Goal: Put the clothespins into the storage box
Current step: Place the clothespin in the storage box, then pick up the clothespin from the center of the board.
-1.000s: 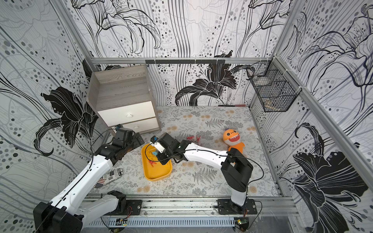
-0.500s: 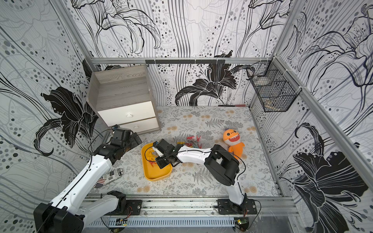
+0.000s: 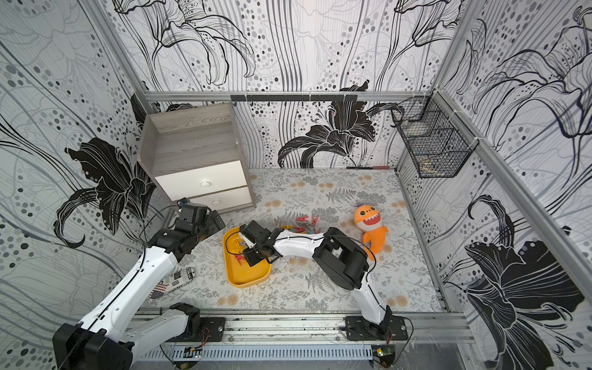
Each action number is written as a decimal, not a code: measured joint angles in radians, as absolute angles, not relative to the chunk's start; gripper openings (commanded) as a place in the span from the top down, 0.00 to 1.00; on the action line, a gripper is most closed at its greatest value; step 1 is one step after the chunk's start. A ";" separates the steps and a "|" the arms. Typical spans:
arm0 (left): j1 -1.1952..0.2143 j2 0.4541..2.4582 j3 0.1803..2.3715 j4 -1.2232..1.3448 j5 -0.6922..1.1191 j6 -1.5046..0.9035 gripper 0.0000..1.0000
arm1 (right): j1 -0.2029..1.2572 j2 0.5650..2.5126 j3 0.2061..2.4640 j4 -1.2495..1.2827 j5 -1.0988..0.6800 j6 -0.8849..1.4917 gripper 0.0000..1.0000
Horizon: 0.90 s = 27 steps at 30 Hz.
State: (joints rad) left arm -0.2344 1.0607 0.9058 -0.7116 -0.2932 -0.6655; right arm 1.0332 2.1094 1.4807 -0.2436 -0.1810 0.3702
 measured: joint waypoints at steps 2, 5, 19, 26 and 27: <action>-0.234 1.061 0.906 -0.712 -0.294 -0.665 0.03 | 1.033 2.125 1.509 -0.246 -0.188 0.370 0.87; -0.234 1.061 0.907 -0.712 -0.294 -0.664 0.03 | 1.033 2.139 1.528 -0.250 -0.195 0.368 0.85; -0.234 1.061 0.919 -0.712 -0.295 -0.661 0.03 | 1.026 2.057 1.497 -0.303 -0.168 0.346 0.78; -0.234 1.061 0.919 -0.712 -0.295 -0.657 0.03 | 0.918 1.782 1.363 -0.302 -0.111 0.337 0.69; -0.234 1.061 0.919 -0.712 -0.295 -0.657 0.03 | 0.893 1.749 1.343 -0.301 -0.100 0.334 0.67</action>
